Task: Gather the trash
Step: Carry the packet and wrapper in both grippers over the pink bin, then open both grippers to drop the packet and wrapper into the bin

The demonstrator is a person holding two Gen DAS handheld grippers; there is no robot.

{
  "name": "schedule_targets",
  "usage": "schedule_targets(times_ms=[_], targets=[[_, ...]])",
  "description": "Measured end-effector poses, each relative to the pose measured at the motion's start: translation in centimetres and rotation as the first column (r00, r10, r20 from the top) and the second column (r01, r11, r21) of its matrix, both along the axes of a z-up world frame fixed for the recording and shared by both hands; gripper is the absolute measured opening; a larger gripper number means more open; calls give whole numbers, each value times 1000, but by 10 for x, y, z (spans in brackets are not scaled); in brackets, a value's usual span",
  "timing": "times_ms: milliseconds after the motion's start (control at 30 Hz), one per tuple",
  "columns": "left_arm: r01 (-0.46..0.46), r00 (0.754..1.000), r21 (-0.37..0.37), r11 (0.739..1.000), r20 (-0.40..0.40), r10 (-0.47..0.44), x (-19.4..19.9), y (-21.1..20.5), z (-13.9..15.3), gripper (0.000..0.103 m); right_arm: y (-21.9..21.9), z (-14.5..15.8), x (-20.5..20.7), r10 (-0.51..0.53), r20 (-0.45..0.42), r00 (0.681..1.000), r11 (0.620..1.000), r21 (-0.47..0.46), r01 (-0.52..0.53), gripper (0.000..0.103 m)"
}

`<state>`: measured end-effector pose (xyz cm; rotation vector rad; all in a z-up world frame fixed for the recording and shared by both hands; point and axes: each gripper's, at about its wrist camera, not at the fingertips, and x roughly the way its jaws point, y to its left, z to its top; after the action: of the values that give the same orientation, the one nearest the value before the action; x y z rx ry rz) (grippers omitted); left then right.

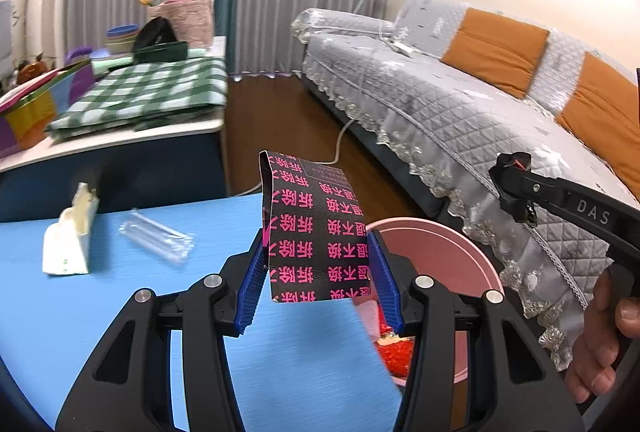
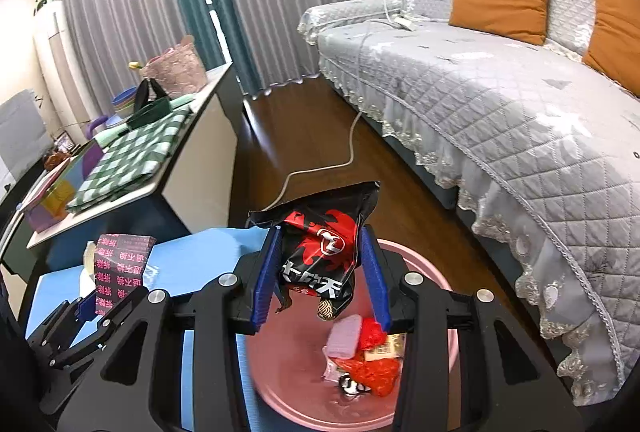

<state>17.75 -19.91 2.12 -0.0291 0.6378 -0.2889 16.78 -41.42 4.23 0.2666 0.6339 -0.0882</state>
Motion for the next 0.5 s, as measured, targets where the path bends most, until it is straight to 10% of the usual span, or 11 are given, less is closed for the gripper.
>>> schedule_targets(times_ms=[500], targets=[[114,993,4,994,-22,-113,5,-48,-18,48,-36,-20,0,-65,-40,997,998,17,65,41]])
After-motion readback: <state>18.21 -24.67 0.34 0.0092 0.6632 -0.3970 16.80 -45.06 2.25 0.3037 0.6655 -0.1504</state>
